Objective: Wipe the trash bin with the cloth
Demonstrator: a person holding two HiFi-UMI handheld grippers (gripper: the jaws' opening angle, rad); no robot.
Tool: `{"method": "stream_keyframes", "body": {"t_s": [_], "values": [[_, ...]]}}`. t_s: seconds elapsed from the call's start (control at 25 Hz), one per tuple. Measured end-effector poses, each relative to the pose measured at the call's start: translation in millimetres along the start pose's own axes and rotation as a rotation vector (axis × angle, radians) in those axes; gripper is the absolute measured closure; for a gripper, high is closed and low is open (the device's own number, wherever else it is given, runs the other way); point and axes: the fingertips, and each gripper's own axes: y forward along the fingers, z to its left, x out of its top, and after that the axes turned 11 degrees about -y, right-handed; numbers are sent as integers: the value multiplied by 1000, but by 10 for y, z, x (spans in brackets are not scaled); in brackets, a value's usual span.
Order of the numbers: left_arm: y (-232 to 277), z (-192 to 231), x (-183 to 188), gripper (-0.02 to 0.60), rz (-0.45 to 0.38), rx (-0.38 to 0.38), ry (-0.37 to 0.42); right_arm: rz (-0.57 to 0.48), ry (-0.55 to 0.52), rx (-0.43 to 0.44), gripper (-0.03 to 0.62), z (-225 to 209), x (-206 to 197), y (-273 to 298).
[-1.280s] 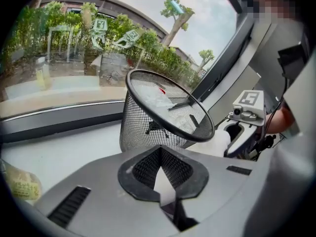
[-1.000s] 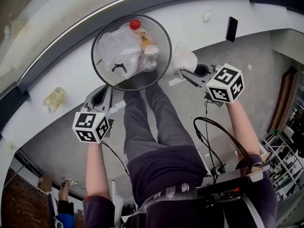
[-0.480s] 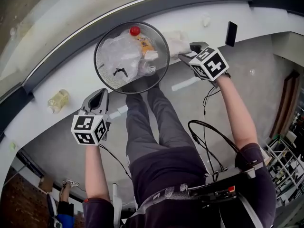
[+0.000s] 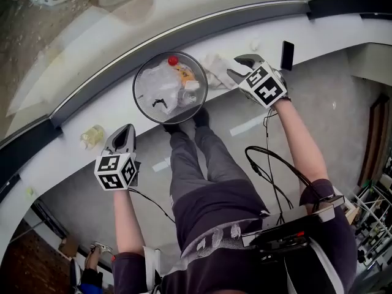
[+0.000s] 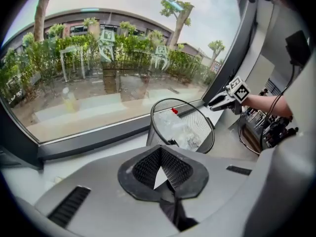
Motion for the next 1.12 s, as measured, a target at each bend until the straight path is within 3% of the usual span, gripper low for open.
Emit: {"method": "stream_keyframes", "body": {"t_s": [0.08,0.16,0.36,0.6,0.72,0.84,1.12], "values": [[-253,-46,164,592,-41,32,0,-120,74,102,439,131,278,-221],[-521,-121,431,592,-97,51,23,-265,145,174,595,219,642,-489],[-1198,-548,1053,592,-254,41,136,-587,179,291,595,459,1546,-1231],[-1857,-1426,1545,592,-441,-98,179,-914,195,469,595,750,2376,-2188],[-2020,-1721,1551,592,-460,-122,253,-984,184,528,595,910,2579,-2459],[-2151,-1769,1464,592,-459,-131,297,-1014,148,535,595,1113,2718,-2613],[-2488,-1476,1186,592,-499,-210,264,-1005,101,463,595,1668,2906,-2653]]}}
